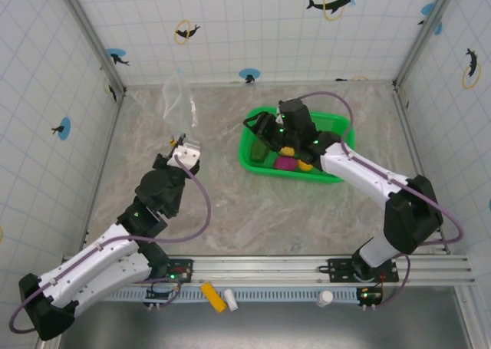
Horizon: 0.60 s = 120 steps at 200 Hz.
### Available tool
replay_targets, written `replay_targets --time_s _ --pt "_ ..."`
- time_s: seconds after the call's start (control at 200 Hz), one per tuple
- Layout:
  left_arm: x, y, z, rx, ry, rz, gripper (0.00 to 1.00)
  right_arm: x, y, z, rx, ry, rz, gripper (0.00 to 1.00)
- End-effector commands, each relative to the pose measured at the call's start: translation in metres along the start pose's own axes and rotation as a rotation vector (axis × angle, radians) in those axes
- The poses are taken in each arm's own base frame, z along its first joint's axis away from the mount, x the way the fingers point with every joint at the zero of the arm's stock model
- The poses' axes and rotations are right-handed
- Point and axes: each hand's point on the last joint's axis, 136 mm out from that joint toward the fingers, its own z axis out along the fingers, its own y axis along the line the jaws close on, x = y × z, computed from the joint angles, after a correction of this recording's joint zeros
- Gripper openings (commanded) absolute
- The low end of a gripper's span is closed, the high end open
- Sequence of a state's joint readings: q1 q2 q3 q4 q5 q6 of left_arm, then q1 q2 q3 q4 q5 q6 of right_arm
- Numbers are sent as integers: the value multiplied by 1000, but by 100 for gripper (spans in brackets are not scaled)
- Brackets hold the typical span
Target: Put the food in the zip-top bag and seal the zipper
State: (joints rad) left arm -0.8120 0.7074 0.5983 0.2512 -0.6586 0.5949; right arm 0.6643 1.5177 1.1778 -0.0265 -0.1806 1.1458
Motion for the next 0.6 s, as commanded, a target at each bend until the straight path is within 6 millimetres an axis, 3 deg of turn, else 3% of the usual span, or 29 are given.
replay_targets --time_s 0.0,0.085,0.17,0.25,0.31,0.44,0.495,0.596 --pt "-20 -5 -2 53 -76 99 0 -18 -7 -31 10 -77 -61 68" --pt "-10 -45 -12 254 -118 112 0 -27 -24 -51 23 -122 -69 68" --pt "20 -101 -32 487 -129 154 0 -28 -46 -67 31 -153 -75 68" --pt "47 -138 -49 602 -109 145 0 -17 -73 -71 40 -133 -58 68" --pt "63 -159 -58 643 -87 147 0 -2 -94 -69 50 -88 -38 68" --pt "88 -199 -83 718 -84 261 0 31 -108 -62 -58 23 6 69" --pt "95 -210 -90 739 -78 301 0 44 -107 -61 -104 76 21 68" --pt "98 -220 -95 759 -64 308 0 51 -104 -60 -137 108 42 66"
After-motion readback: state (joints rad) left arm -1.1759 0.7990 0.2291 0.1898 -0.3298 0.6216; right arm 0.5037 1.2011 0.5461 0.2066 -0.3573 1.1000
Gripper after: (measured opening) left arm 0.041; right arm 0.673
